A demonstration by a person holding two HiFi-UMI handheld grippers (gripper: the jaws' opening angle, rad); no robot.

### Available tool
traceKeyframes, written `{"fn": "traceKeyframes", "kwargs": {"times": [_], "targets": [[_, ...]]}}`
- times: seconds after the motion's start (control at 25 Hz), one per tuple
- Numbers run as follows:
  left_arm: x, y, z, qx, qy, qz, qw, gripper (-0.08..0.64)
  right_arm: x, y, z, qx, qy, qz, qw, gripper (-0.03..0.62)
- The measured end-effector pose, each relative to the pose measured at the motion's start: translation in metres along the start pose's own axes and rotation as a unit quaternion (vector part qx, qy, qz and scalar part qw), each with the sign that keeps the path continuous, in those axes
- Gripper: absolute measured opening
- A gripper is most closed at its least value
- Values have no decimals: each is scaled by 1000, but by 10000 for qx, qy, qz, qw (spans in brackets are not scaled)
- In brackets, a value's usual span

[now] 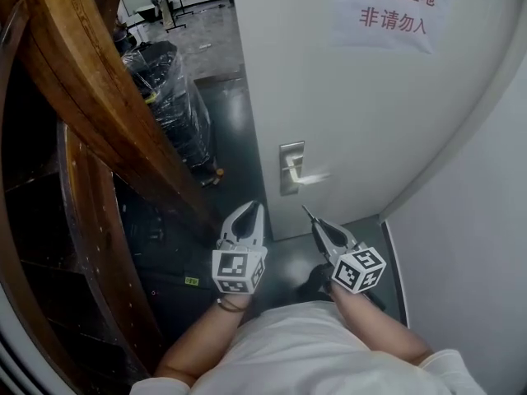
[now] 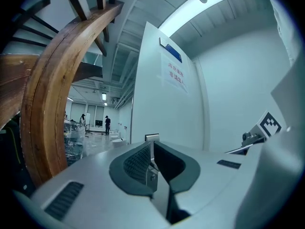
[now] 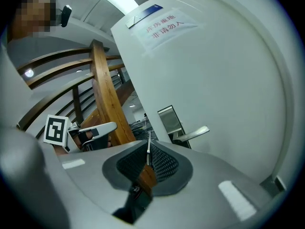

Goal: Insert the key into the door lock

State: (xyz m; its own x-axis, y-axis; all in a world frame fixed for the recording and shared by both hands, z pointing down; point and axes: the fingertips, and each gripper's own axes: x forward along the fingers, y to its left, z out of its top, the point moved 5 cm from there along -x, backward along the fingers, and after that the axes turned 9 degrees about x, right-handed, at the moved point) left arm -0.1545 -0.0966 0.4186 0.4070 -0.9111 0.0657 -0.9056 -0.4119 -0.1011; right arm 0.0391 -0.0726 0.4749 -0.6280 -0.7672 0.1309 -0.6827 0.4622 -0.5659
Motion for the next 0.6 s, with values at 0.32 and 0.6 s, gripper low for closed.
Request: {"fn": "traceKeyframes", "kwargs": {"times": [0.32, 0.6], "targets": [[49, 28, -3, 21, -34, 139, 9999, 60, 45, -54, -17, 1271, 261, 24, 9915, 21], [97, 47, -11, -46, 67, 303, 9995, 83, 78, -86, -28, 1569, 625, 165, 9855, 21]]}}
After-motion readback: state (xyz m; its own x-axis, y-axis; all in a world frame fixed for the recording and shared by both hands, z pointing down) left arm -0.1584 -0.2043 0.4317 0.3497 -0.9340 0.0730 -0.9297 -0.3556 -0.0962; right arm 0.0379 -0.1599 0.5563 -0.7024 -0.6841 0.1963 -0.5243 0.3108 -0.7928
